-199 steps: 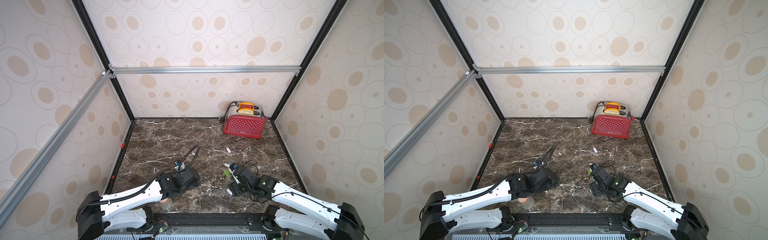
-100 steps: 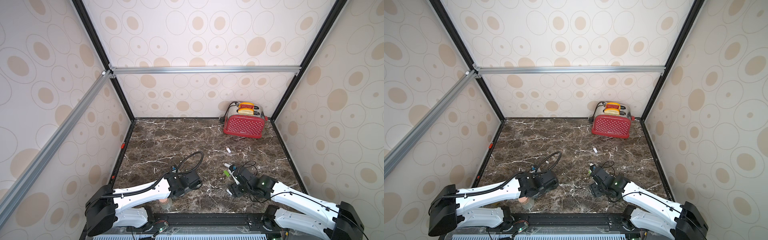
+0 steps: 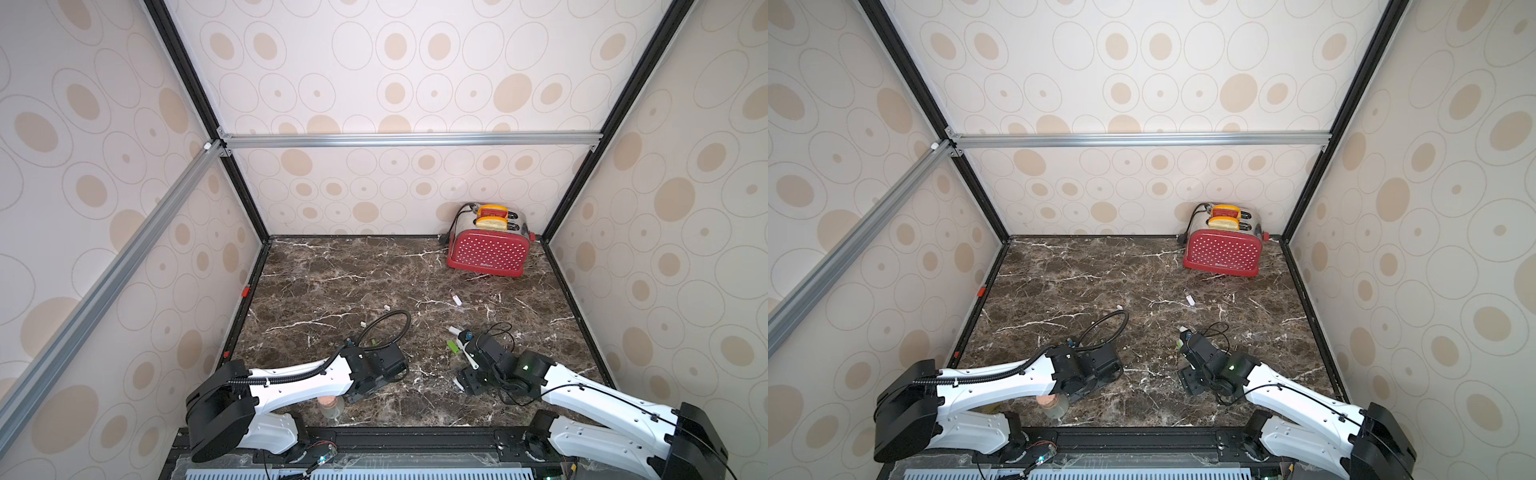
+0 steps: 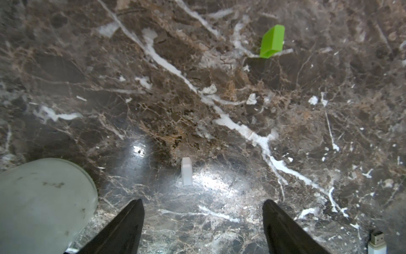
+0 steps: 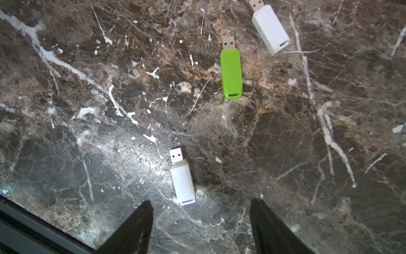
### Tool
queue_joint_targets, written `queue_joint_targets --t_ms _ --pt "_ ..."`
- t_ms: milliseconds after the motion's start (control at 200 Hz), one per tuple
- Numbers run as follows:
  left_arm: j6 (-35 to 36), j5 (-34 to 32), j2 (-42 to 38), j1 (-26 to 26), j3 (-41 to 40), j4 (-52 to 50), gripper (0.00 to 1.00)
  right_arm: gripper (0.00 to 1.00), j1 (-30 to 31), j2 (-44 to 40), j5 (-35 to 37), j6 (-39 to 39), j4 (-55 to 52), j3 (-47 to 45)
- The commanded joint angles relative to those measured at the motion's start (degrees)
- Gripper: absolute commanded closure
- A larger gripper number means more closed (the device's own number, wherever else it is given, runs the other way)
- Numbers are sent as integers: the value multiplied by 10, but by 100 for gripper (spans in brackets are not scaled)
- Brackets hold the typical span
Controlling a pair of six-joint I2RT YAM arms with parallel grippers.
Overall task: Close the usb drive cover
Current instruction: Pick up the cover from the center of the board.
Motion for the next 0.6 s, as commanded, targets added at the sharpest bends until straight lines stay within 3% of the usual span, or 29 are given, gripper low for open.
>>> queue_joint_targets --t_ms 0,220,596 --pt "-41 -19 -2 -5 -9 -6 15 26 9 -1 -5 3 -1 -10" --pt "-67 -38 -22 -1 -25 -1 17 26 12 -1 -5 3 0 -10" --pt "-57 3 14 32 -33 43 24 26 13 3 -5 3 0 -10"
